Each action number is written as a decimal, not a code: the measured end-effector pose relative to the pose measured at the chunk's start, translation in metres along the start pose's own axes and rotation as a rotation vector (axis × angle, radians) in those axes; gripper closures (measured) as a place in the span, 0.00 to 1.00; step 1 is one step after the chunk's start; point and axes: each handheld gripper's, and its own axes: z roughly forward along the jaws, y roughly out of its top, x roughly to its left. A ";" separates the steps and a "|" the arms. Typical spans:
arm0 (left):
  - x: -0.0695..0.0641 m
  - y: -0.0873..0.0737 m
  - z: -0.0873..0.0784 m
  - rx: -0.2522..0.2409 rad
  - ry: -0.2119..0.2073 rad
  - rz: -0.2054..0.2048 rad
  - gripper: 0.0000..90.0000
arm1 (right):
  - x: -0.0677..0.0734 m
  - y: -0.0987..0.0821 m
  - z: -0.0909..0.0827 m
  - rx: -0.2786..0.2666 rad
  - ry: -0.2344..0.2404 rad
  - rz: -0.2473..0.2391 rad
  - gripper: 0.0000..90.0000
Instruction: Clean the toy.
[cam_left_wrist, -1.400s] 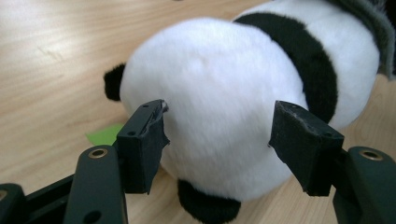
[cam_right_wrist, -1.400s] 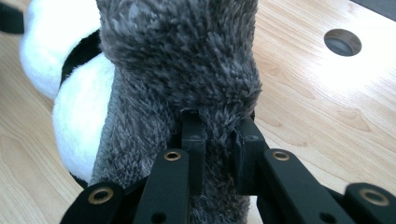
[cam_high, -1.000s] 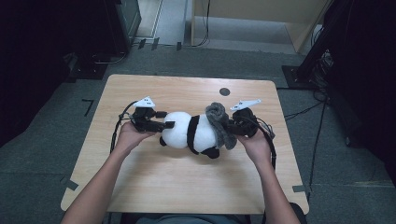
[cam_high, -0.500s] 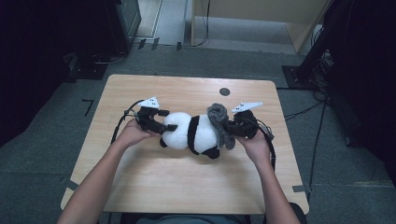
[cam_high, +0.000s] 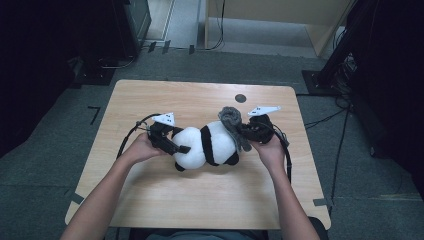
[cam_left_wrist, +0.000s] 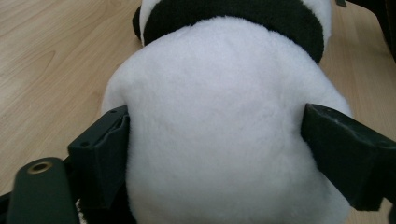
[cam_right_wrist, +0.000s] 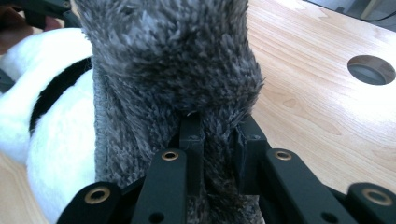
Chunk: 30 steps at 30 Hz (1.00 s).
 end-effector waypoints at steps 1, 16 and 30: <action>-0.001 0.000 0.000 -0.006 0.005 -0.002 0.24 | 0.001 0.001 0.000 0.005 -0.012 0.004 0.87; -0.024 0.003 -0.021 -0.129 0.102 -0.174 0.71 | 0.011 0.020 -0.045 -0.076 -0.065 0.016 0.88; -0.052 0.015 -0.018 -0.298 0.318 -0.343 0.70 | 0.089 0.045 -0.037 -0.065 0.068 -0.116 0.88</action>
